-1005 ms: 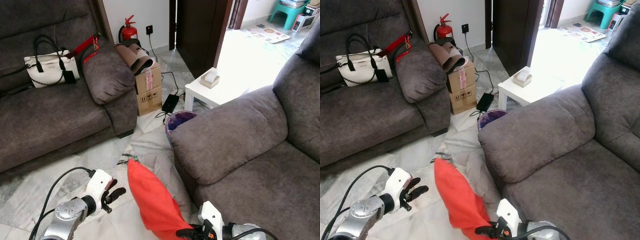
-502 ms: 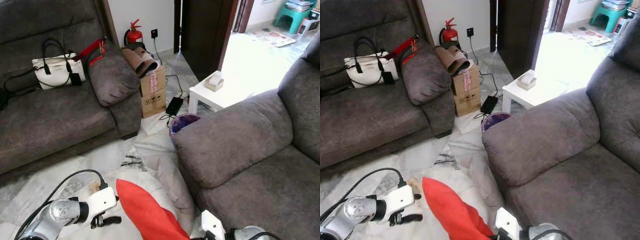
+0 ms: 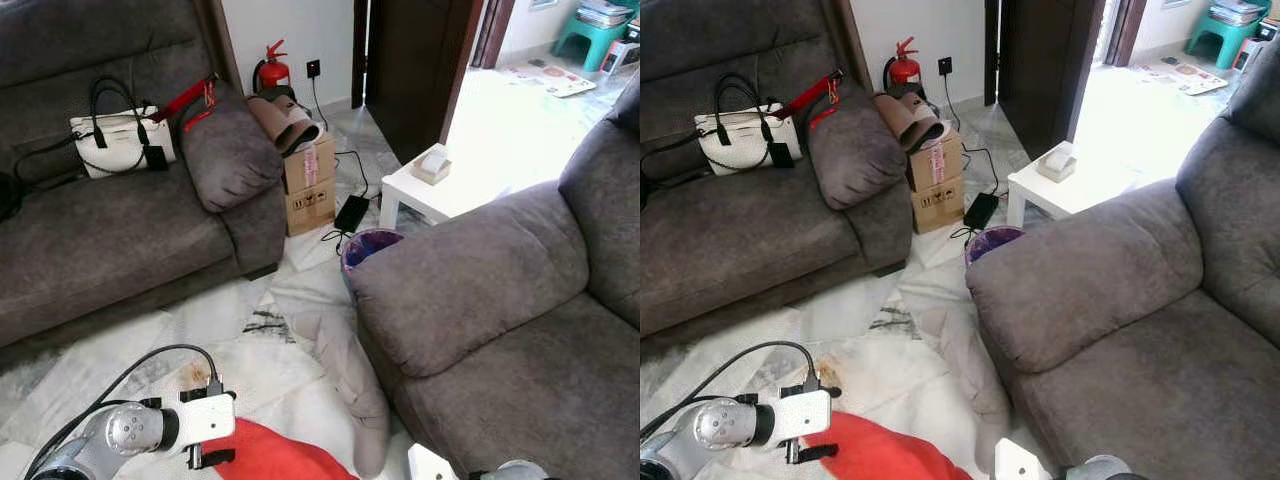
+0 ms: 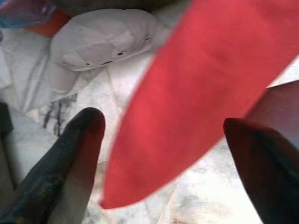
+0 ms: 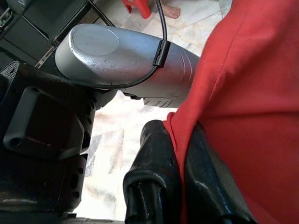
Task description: Move the pillow to the sofa from floor
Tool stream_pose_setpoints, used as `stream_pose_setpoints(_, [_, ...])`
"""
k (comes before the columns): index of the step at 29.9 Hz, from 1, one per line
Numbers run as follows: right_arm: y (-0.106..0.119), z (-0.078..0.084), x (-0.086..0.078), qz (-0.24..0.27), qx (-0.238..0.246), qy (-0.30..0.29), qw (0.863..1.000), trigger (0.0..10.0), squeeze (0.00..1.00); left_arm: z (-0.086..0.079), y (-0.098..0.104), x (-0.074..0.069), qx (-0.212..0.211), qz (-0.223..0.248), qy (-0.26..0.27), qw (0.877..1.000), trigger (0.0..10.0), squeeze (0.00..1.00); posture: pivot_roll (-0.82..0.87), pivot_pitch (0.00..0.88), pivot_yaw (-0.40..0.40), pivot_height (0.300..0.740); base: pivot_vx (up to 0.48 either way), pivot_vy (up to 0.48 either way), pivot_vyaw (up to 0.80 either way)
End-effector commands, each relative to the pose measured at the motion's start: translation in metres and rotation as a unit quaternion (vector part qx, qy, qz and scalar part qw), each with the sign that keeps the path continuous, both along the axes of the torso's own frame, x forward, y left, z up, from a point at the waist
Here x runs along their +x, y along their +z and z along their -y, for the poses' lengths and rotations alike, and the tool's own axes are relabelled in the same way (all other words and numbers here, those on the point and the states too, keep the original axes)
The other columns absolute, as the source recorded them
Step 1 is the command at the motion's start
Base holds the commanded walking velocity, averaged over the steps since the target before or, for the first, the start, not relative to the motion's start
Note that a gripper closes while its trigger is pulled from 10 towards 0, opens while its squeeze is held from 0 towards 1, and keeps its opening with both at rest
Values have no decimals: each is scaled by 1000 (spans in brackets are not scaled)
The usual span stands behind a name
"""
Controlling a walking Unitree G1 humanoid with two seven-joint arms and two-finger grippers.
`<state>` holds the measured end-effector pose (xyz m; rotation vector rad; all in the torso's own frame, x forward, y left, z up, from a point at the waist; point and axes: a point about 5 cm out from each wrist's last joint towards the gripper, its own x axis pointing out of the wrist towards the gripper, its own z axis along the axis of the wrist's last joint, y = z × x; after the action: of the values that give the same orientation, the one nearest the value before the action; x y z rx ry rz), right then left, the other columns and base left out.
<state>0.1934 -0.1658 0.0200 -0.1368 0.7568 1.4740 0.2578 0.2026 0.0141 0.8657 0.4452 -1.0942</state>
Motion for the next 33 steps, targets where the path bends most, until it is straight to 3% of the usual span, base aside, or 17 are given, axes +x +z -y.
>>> stream_pose_setpoints(1, [12, -13, -1, 12, 41, 30, 999, 10000, 0, 1, -8, -8, -3, -26, -7, 1000, 10000, 0, -19, 151, 88, 740, 0, 0, 0])
stream_pose_setpoints(6, [18, -16, 0, 15, 45, 35, 998, 10000, 0, 5, -15, -14, 6, -42, -25, 999, 10000, 0, -22, 151, 85, 740, 0, 0, 0])
stream_pose_setpoints(12, [22, -13, 0, 17, 41, 39, 998, 10000, 0, 6, -17, -11, -3, -21, 2, 1000, 10000, 0, -25, 153, 83, 740, 0, 0, 0])
stream_pose_setpoints(22, [30, -11, -6, 17, 46, 45, 998, 10000, 0, 4, -25, -17, -2, -46, 21, 999, 10000, 0, -30, 152, 80, 740, 0, 0, 0])
stream_pose_setpoints(27, [36, -6, -11, 18, 47, 48, 998, 10000, 0, -2, -35, -25, 28, -53, 28, 998, 10000, 0, -39, 152, 78, 740, 0, 0, 0])
stream_pose_setpoints(33, [39, 0, -14, 16, 38, 46, 998, 10000, 0, -15, -34, -20, 54, -19, 76, 995, 10000, 0, -48, 151, 70, 740, 0, 0, 0])
